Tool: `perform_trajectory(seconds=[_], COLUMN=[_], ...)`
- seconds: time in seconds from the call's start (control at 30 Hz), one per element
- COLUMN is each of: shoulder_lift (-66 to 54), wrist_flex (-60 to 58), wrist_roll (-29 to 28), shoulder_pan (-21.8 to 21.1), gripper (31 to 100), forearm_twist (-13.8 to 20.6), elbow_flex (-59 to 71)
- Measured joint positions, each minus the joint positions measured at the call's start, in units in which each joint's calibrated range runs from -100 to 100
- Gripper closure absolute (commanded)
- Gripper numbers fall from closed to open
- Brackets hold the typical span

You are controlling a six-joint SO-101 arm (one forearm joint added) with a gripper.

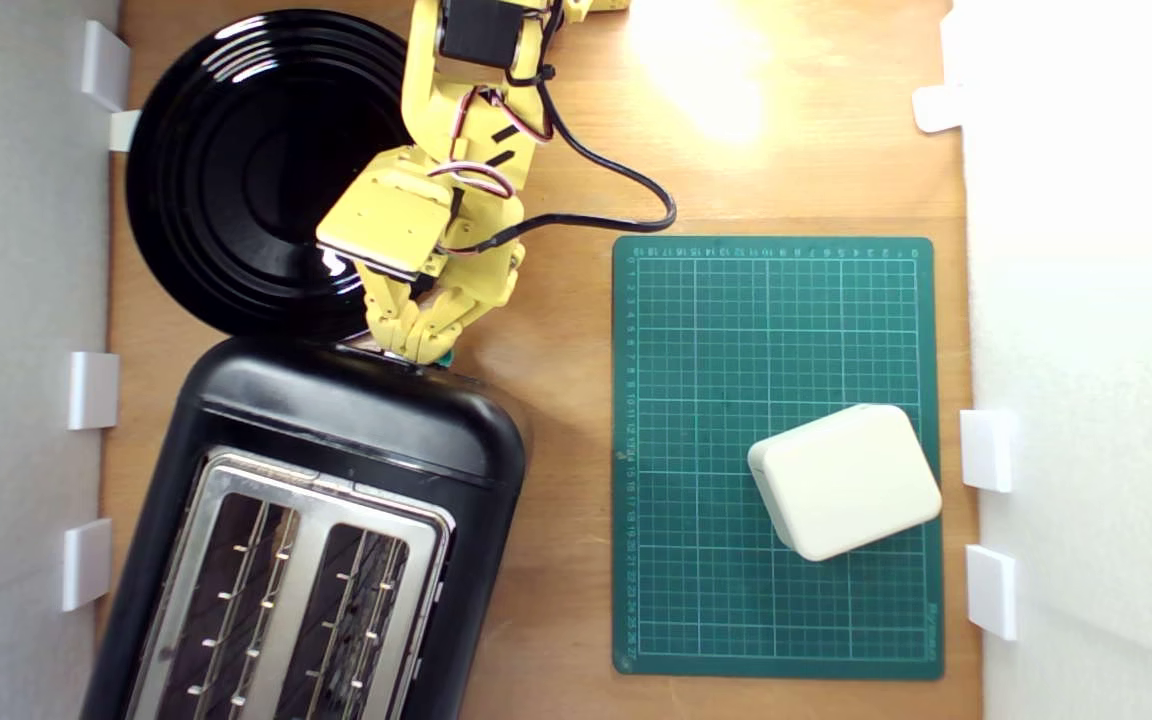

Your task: Start toaster

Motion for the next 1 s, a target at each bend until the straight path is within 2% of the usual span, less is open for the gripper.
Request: perform_trajectory(seconds=[0.47, 0.83, 1.0], shoulder_lift=[-0.9, 0.5, -1.3], wrist_flex=[10.1, 23.8, 31.7], wrist_roll=[-0.5, -0.6, -0.5], shoulder_pan=[-0.8, -2.1, -1.8], gripper=[98.9, 98.9, 98.9], forearm_twist=[0.0, 0.0, -2.8], elbow_flex=[-4.3, -16.6, -22.1])
